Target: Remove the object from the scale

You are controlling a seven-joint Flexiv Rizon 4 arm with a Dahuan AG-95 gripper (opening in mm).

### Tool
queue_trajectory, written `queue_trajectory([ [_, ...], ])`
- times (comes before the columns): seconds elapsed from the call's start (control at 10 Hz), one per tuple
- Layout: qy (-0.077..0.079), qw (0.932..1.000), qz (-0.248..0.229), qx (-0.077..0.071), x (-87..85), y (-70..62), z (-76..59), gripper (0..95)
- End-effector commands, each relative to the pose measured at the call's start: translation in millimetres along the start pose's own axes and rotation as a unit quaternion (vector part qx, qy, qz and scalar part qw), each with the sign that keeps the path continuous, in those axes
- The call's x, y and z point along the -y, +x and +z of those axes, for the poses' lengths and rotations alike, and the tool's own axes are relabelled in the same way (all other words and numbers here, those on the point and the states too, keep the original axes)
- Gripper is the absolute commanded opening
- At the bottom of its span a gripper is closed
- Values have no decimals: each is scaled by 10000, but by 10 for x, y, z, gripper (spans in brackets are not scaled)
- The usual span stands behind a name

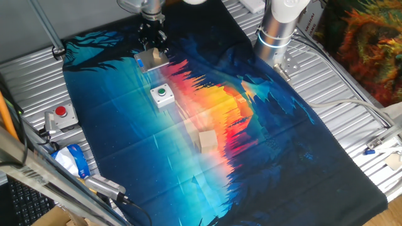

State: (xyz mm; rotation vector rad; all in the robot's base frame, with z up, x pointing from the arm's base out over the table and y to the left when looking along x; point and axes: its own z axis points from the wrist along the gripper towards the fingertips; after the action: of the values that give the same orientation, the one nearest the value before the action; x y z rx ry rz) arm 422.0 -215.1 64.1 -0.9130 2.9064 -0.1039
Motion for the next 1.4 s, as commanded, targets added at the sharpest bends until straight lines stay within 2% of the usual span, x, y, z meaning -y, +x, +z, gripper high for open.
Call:
queue_trajectory([
  [0.1, 412, 9985, -206, -299, 32, 19, 24, 570],
  [0.6, 365, 9986, -223, -305, 32, 19, 24, 570],
  [0.9, 262, 9992, -167, -270, 64, -11, 24, 570],
  [1.4, 168, 9987, -413, -236, 110, -49, 43, 570],
])
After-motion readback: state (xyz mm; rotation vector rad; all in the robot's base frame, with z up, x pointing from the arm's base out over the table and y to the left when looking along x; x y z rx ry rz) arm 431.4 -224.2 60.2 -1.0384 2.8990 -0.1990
